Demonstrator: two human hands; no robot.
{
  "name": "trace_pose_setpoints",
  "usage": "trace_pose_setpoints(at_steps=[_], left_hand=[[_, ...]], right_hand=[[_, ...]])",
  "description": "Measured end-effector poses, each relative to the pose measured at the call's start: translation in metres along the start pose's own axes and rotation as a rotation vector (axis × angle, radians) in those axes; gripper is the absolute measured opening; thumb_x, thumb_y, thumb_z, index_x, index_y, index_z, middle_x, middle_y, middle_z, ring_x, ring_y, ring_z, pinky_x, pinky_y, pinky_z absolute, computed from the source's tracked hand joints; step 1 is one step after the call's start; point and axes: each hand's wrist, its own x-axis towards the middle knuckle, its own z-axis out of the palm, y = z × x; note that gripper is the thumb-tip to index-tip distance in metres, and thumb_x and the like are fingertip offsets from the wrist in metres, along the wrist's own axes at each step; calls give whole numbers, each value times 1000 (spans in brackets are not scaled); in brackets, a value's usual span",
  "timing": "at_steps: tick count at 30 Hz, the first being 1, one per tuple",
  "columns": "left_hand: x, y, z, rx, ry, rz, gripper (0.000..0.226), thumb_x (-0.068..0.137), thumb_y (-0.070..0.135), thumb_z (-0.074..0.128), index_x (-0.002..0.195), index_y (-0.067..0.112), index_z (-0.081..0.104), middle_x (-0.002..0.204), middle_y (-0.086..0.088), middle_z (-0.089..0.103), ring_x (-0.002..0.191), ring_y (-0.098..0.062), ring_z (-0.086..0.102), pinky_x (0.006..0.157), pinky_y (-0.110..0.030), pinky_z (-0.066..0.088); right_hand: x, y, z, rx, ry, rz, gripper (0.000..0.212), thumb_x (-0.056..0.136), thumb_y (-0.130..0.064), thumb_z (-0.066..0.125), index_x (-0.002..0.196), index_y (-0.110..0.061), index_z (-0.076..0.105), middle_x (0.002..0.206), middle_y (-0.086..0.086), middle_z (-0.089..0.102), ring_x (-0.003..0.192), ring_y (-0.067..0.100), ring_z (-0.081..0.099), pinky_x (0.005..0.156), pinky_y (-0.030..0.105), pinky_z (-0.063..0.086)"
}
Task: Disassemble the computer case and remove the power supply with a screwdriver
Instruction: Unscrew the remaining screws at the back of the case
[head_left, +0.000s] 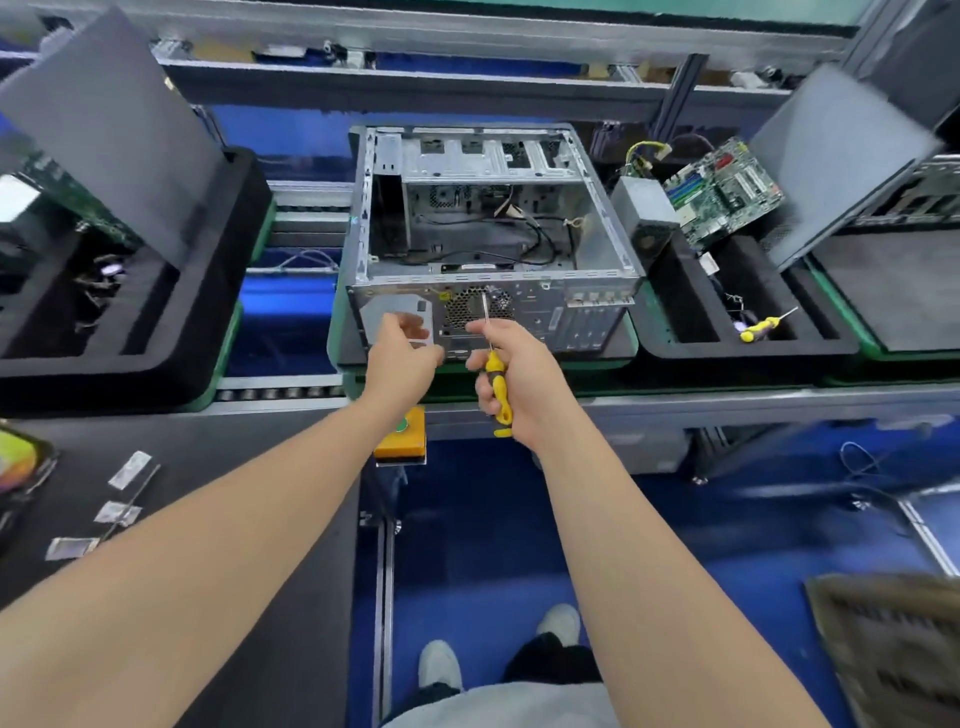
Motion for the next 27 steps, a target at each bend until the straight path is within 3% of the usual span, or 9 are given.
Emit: trace_pose_setpoints(at_steps=[6,11,14,17,19,21,22,25,27], left_hand=[[21,6,16,60,-138,-36,72,83,11,76,142,21,36,127,0,52,114,-20,52,90,-33,40],[28,24,27,256,-138,-122,52,88,21,71,128,4,41,123,-15,53,110,-32,54,85,-40,47],[10,53,23,642,-400,-217,65,94,47,61,135,-1,44,137,-18,52,120,-31,55,93,-39,49],[8,99,8,1111,-645,117,50,94,59,53,103,14,72,84,4,77,76,-9,73,65,-29,53],[18,131,6,889,-487,477,36,93,54,55,81,26,74,67,14,73,60,2,66,64,-25,54],[36,152,13,660,-281,716,34,86,62,60,98,32,71,86,15,71,77,-1,64,72,-27,51],[49,156,19,679,-318,716,52,83,71,61,115,31,66,104,14,68,92,-5,62,79,-29,48],[81,151,39,994,-701,415,101,72,89,58,149,25,44,149,8,47,135,-19,46,108,-39,37],[98,143,50,1107,-799,307,99,73,83,64,150,23,45,158,7,39,143,-21,39,117,-46,31]], right_hand=[[-2,17,-25,-7,103,136,29,104,-27,50,120,-20,74,78,4,66,50,13,51,41,25,38],[0,16,-45,-12,131,181,29,106,-24,48,121,-18,72,83,7,67,50,13,52,40,26,40],[3,9,-54,-24,146,211,29,106,-24,48,120,-18,72,86,8,67,50,14,52,41,25,40],[8,4,-60,-36,158,229,28,105,-24,49,119,-17,72,86,8,67,49,14,52,41,25,40],[10,4,-61,-37,156,238,28,106,-24,49,119,-16,72,86,8,66,49,14,51,40,25,39],[10,5,-61,-34,146,249,29,107,-22,46,120,-14,71,86,9,65,50,14,49,40,26,39],[10,7,-60,-30,139,253,30,108,-20,44,121,-13,71,87,9,64,50,13,48,40,25,39],[11,10,-59,-37,110,262,33,109,-16,40,124,-10,70,86,9,62,52,12,47,42,24,41],[13,11,-59,-70,85,249,33,110,-16,40,127,-11,67,84,10,61,54,13,50,44,25,44]])
